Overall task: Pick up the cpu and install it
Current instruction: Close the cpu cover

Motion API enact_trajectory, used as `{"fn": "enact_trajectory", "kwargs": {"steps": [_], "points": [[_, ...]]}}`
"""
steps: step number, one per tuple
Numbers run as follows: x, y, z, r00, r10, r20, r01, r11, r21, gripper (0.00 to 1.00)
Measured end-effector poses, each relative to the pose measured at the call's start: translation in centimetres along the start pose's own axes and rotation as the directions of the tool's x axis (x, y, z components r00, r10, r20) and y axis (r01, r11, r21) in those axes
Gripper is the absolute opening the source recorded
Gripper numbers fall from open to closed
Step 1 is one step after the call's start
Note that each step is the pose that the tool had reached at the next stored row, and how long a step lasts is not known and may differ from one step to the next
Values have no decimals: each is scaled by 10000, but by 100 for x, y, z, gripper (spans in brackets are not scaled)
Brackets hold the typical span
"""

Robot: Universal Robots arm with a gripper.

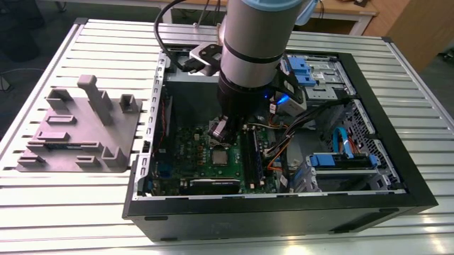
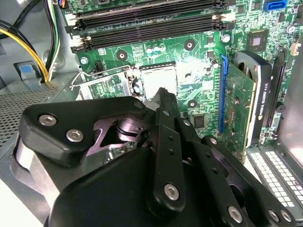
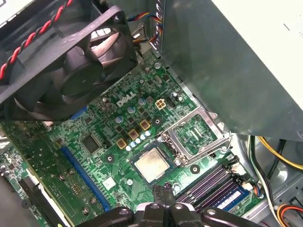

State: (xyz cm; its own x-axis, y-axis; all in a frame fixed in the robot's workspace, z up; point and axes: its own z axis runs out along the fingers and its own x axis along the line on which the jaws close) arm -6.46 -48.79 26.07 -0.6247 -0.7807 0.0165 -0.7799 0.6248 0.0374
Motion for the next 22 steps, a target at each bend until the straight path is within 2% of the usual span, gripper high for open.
{"fn": "enact_trajectory", "kwargs": {"steps": [11,13,16,17,19,20,21,22], "points": [[0,0,0,9999,-118,-5,118,9999,1,10],[0,0,3,9991,-425,-14,425,9991,6,10],[-1,-1,9,9955,-949,-34,949,9955,12,10],[-3,-5,12,9947,-1032,-21,1032,9947,3,10],[-19,-23,20,9938,-1106,58,1107,9938,-52,10],[-31,-36,21,9936,-1121,127,1122,9936,-99,10],[-45,-51,23,9934,-1130,211,1133,9934,-154,10],[-57,-64,25,9930,-1137,324,1145,9932,-225,10]]}}
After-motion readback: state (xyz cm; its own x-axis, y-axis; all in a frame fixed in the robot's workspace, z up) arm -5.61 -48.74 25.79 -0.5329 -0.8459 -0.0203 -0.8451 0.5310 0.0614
